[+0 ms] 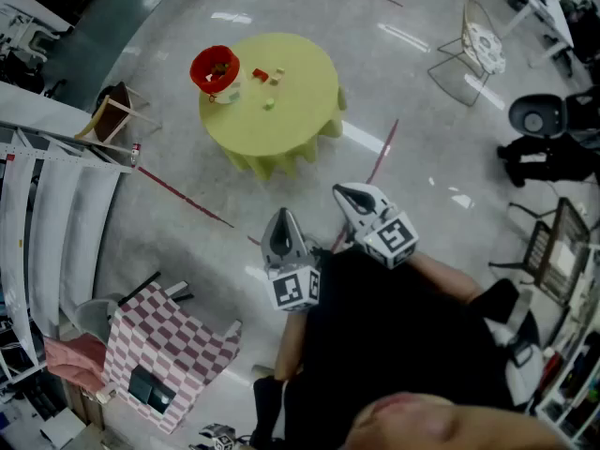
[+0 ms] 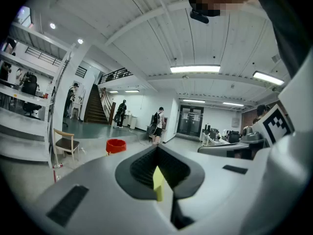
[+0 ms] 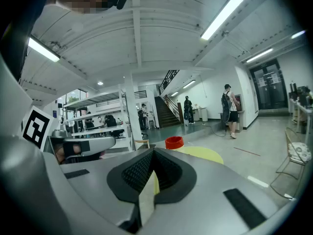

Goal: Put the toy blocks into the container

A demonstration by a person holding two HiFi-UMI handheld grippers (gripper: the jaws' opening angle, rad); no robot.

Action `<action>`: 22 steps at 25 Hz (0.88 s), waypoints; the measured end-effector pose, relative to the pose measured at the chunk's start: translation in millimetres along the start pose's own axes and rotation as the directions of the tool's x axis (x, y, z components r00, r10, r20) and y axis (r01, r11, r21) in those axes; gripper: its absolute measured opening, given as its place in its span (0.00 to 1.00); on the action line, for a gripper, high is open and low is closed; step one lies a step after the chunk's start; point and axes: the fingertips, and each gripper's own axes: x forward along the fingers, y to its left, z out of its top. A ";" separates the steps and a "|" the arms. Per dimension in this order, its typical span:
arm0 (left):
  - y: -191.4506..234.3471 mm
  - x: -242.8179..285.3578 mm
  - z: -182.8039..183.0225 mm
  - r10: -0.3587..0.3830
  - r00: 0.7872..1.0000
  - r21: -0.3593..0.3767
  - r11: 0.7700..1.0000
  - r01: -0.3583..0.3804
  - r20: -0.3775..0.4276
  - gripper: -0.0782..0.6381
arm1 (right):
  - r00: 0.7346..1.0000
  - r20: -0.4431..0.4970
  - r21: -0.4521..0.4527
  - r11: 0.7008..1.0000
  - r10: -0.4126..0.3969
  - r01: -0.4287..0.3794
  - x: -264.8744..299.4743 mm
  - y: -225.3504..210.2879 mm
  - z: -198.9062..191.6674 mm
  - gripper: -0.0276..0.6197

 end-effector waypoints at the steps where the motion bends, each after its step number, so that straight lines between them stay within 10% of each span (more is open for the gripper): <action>1: 0.1 0.3 -0.3 -0.001 1.000 0.000 1.000 0.001 0.000 0.09 | 1.000 -0.001 0.000 1.000 -0.001 0.001 0.3 -0.1 -0.1 0.02; 22: 41.6 -22.2 13.2 -0.021 1.000 -0.042 0.999 0.022 0.019 0.09 | 0.999 0.004 0.038 0.998 -0.041 0.041 24.2 36.2 -2.1 0.02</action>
